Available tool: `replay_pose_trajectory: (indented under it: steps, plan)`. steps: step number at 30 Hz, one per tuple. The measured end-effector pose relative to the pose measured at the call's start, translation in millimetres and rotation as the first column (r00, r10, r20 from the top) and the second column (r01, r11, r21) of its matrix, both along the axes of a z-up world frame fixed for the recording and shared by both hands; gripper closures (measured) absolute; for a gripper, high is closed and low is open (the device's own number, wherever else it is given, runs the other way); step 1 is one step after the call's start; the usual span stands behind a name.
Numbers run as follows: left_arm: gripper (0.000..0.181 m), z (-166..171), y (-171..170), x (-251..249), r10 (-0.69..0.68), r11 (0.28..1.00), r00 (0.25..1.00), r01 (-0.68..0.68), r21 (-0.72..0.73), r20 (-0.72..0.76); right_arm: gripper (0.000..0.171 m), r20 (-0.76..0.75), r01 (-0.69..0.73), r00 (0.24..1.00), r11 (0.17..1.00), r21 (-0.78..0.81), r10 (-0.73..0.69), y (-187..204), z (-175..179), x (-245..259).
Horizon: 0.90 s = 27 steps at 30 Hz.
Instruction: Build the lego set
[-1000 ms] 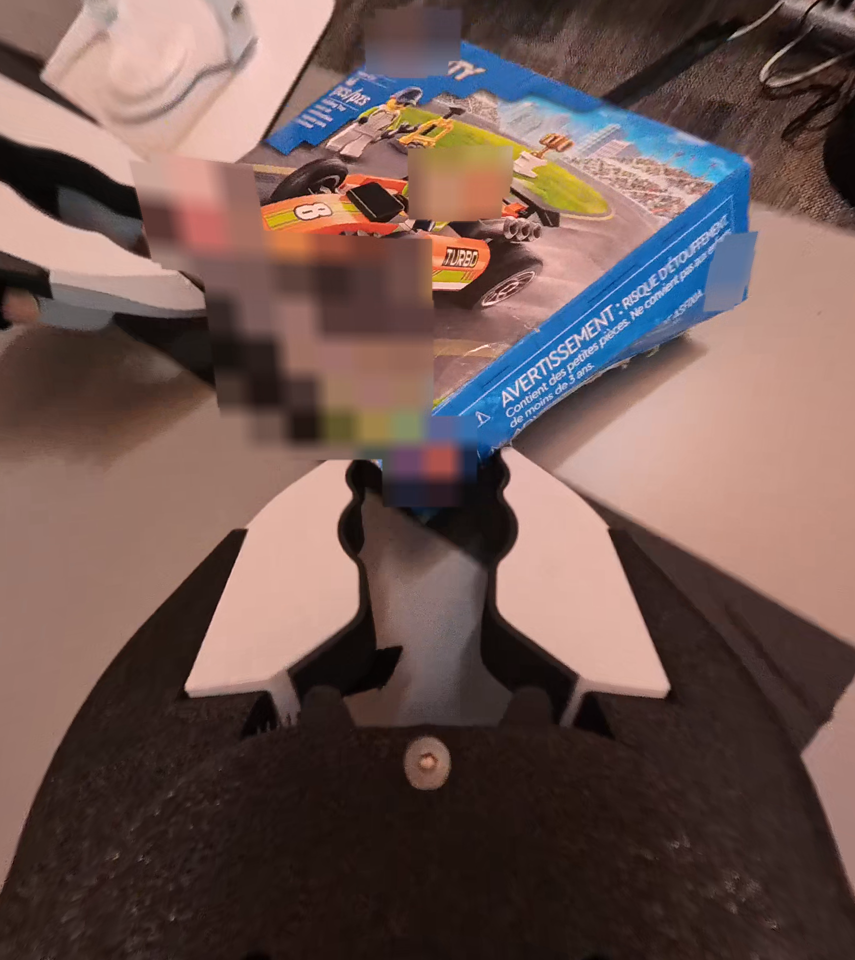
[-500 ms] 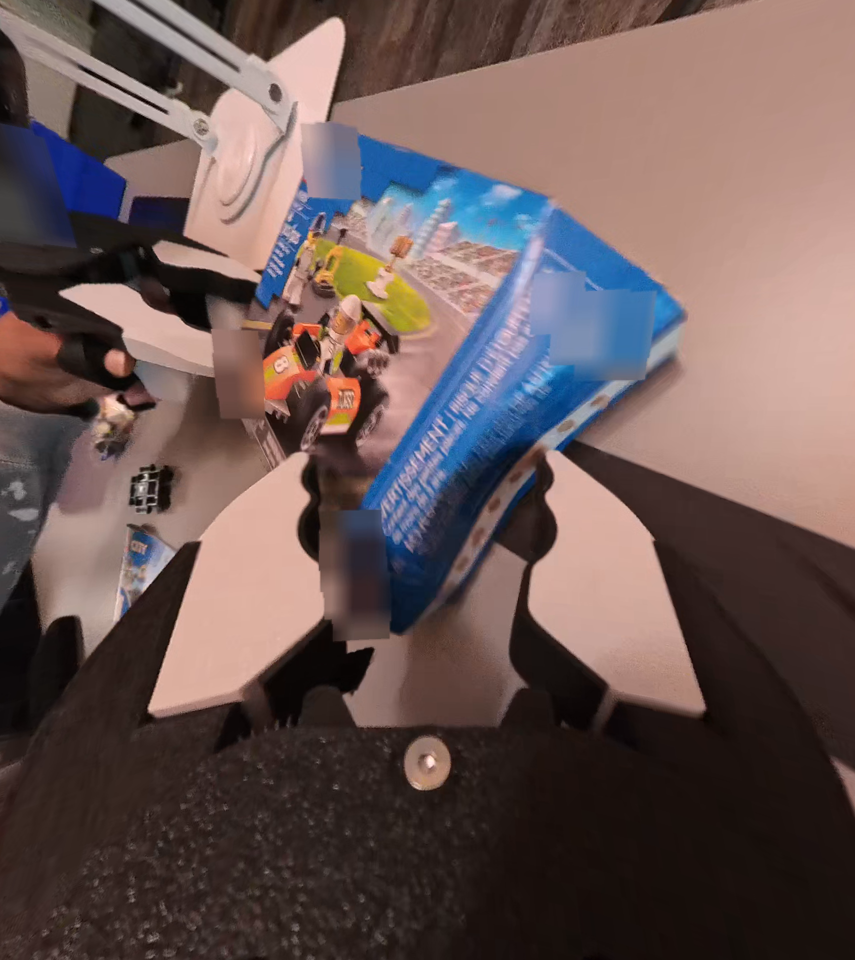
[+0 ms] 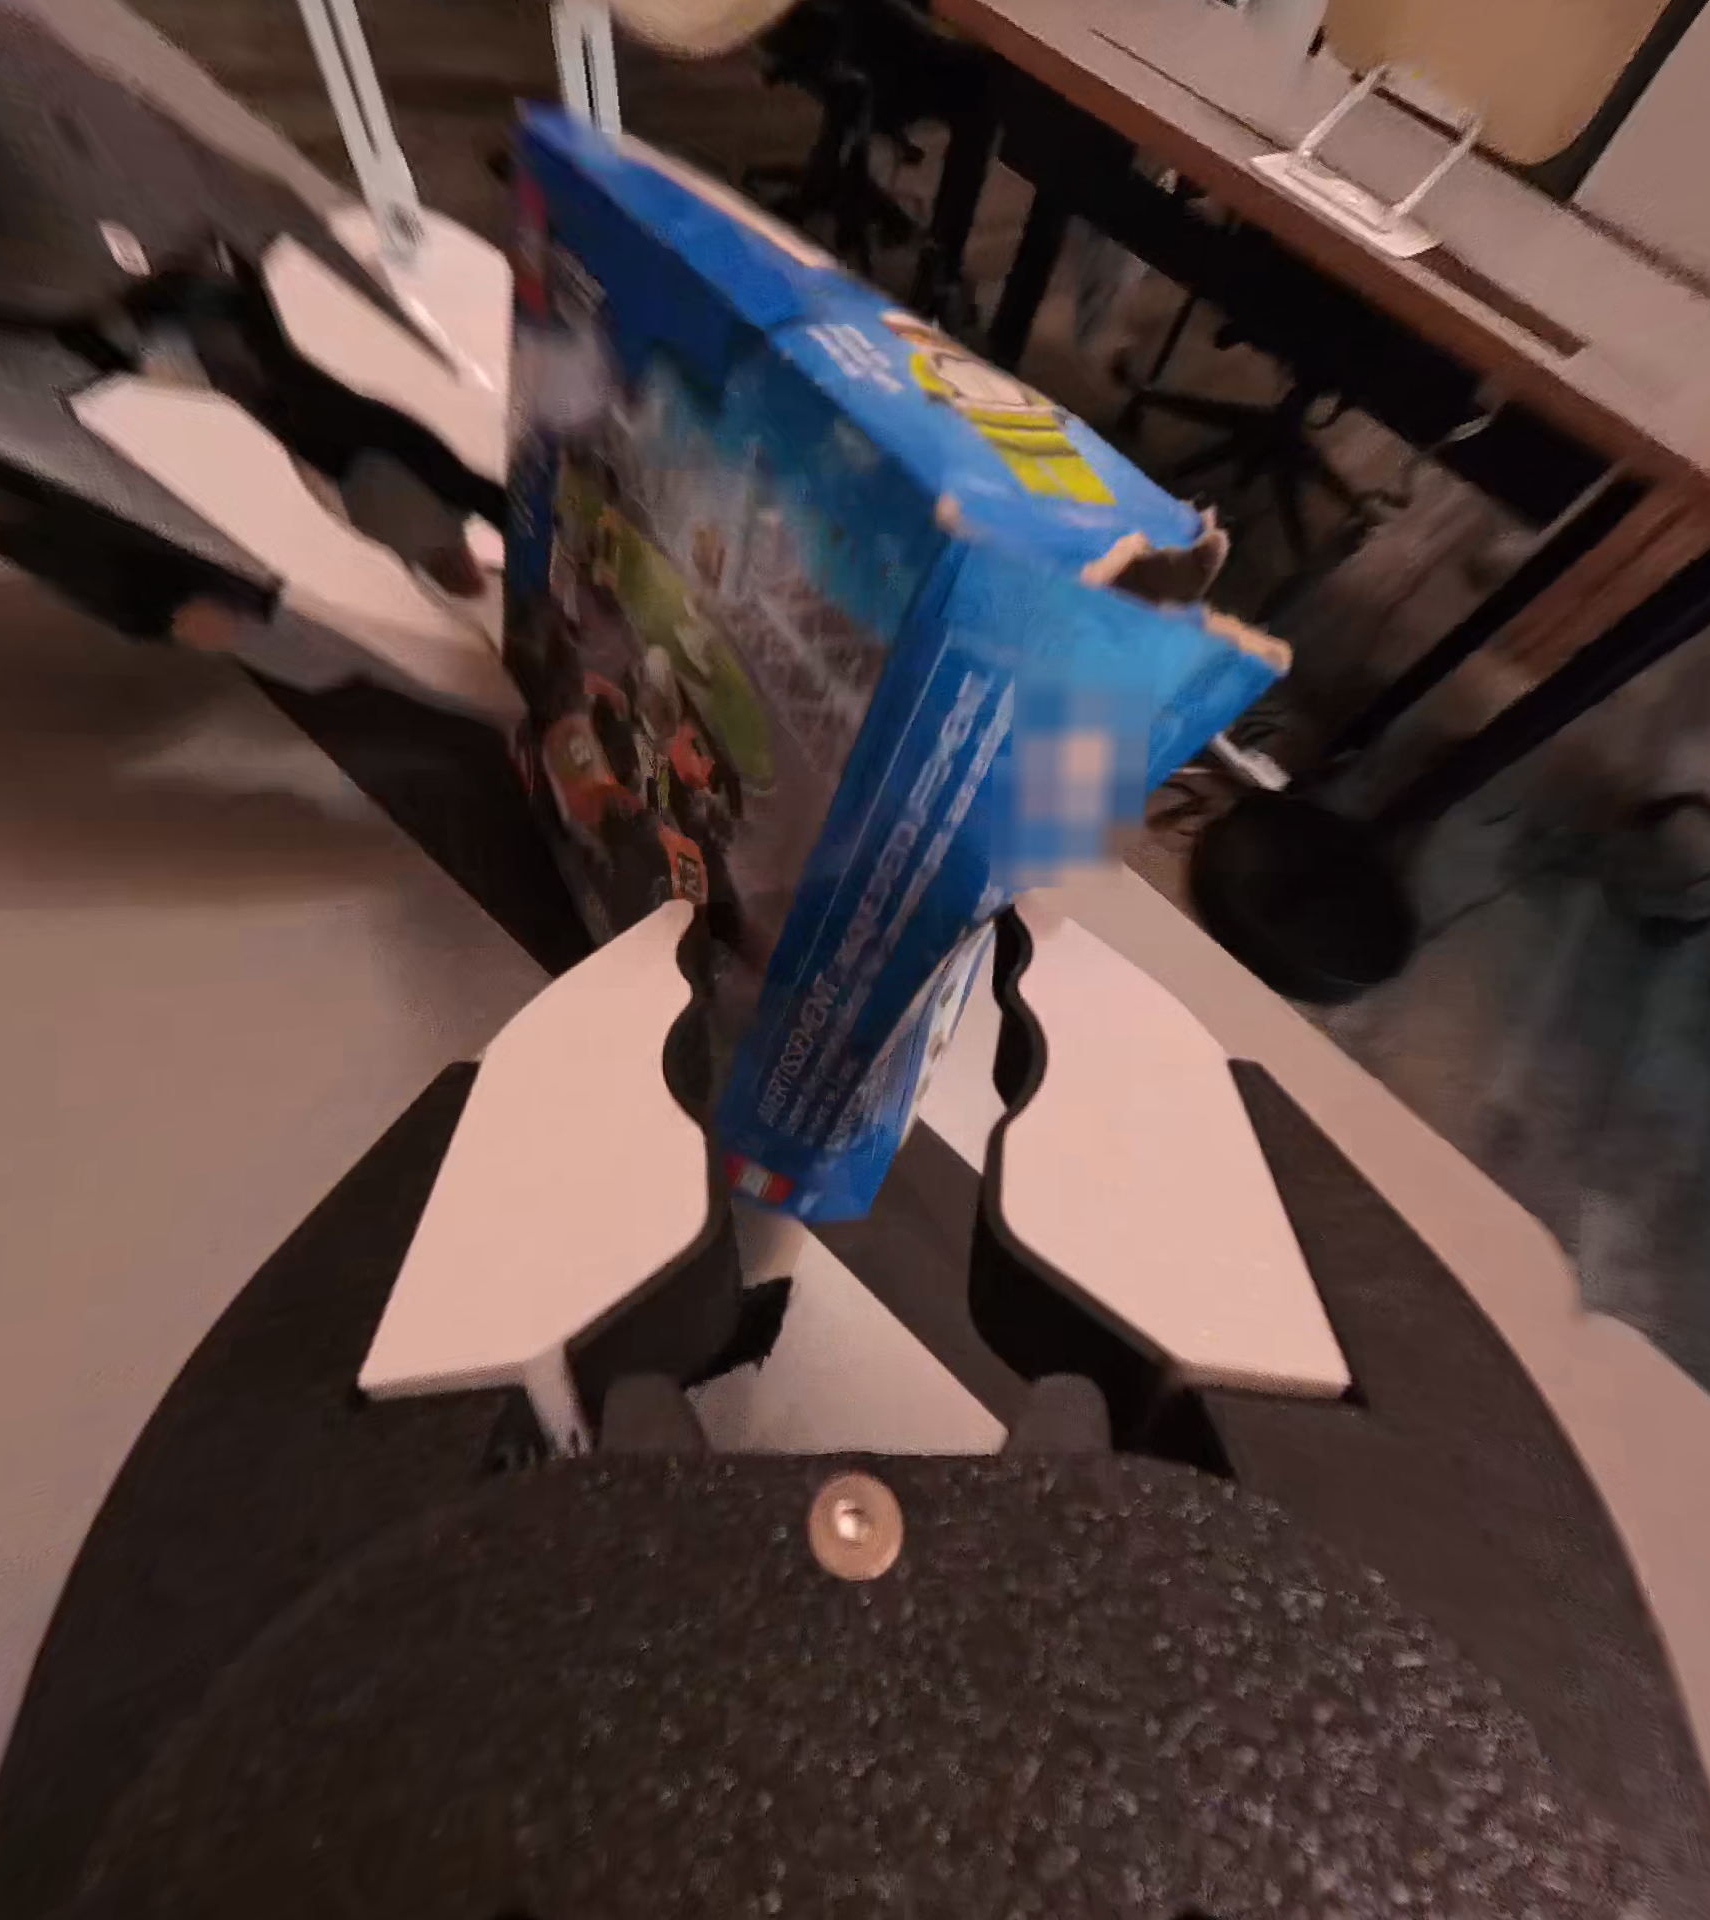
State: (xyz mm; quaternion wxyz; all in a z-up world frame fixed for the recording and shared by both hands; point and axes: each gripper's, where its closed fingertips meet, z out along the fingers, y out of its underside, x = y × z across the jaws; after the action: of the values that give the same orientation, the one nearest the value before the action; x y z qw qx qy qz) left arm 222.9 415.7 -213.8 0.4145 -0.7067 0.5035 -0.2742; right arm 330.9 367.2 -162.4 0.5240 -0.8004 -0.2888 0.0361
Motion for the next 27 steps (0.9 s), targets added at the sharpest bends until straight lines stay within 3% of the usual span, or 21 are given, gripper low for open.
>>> replay_pose_trajectory:
  steps: [4, 6, 9, 27]
  plan:
    - [0.13, -17, 3, 4, 0.01, 0.994, 0.998, -0.003, 0.107, -0.067, 0.124, 0.164, 0.029, 0.986, 0.999, -0.017, -0.025, -12, -46, 8]
    - [0.126, -19, 1, 4, 0.007, 0.994, 0.998, 0.001, 0.108, -0.07, 0.117, 0.127, 0.039, 0.991, 0.999, -0.036, -0.035, -16, -57, 6]
    - [0.127, -14, 2, 1, 0.009, 0.999, 0.998, -0.006, 0.052, -0.059, 0.118, 0.028, 0.053, 0.998, 0.997, -0.059, -0.051, -15, -52, 5]
    - [0.123, 5, 21, 8, 0.004, 1.0, 0.997, -0.003, 0.017, -0.072, 0.111, -0.232, 0.089, 0.962, 0.968, -0.235, -0.145, 19, -47, 13]
